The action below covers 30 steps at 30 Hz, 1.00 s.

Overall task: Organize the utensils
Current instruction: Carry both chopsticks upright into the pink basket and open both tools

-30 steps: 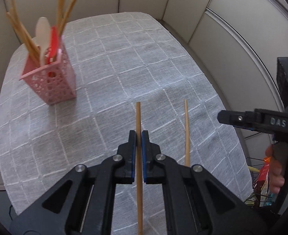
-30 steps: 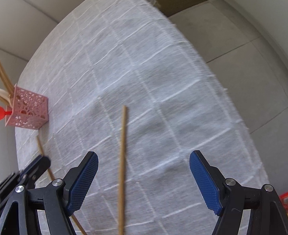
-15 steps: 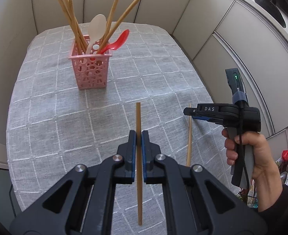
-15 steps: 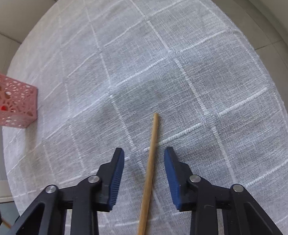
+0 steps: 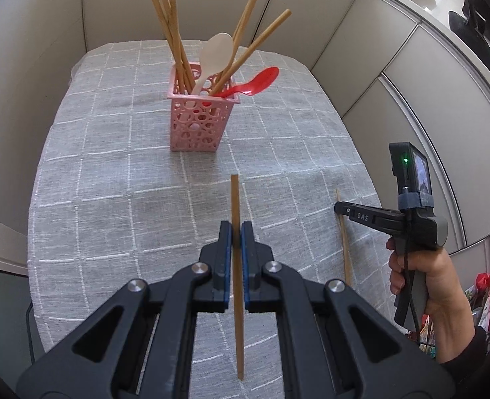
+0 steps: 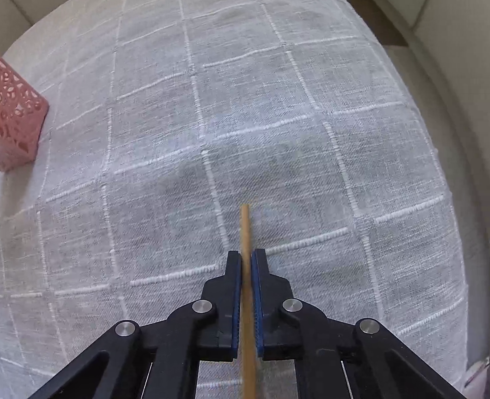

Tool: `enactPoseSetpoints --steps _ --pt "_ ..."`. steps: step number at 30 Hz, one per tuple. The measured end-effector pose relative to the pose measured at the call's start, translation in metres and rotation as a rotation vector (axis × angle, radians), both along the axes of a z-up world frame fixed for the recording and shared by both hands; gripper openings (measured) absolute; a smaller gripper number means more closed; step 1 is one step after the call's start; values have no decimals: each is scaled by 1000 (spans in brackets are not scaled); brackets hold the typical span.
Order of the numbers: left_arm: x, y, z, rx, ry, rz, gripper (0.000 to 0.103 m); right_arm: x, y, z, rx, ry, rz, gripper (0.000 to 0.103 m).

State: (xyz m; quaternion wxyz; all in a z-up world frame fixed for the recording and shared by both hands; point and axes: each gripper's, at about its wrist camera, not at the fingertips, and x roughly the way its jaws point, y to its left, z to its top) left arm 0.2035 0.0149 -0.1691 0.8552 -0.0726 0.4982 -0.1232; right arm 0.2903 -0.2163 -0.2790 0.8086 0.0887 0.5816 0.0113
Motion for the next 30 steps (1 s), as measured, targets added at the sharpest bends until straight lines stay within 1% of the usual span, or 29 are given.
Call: enactPoseSetpoints --steps 3,7,11,14,17,22,27,30 --pt "-2 11 9 2 -33 31 6 -7 1 16 34 -38 -1 5" --pt "-8 23 26 5 -98 75 6 -26 2 53 62 -134 14 5" --pt "-15 34 49 37 -199 133 6 -52 11 93 58 -260 51 5" --pt "-20 39 67 64 -279 169 6 -72 13 121 64 -354 57 5" --pt "-24 42 84 74 -353 196 6 -77 25 145 82 -436 63 5" --pt "-25 46 106 43 -451 245 6 -96 40 188 106 -574 86 5" --pt "-20 47 123 5 -510 271 6 -101 53 222 153 -654 112 5" --pt "-10 44 136 19 -552 272 6 -93 63 238 171 -685 120 5"
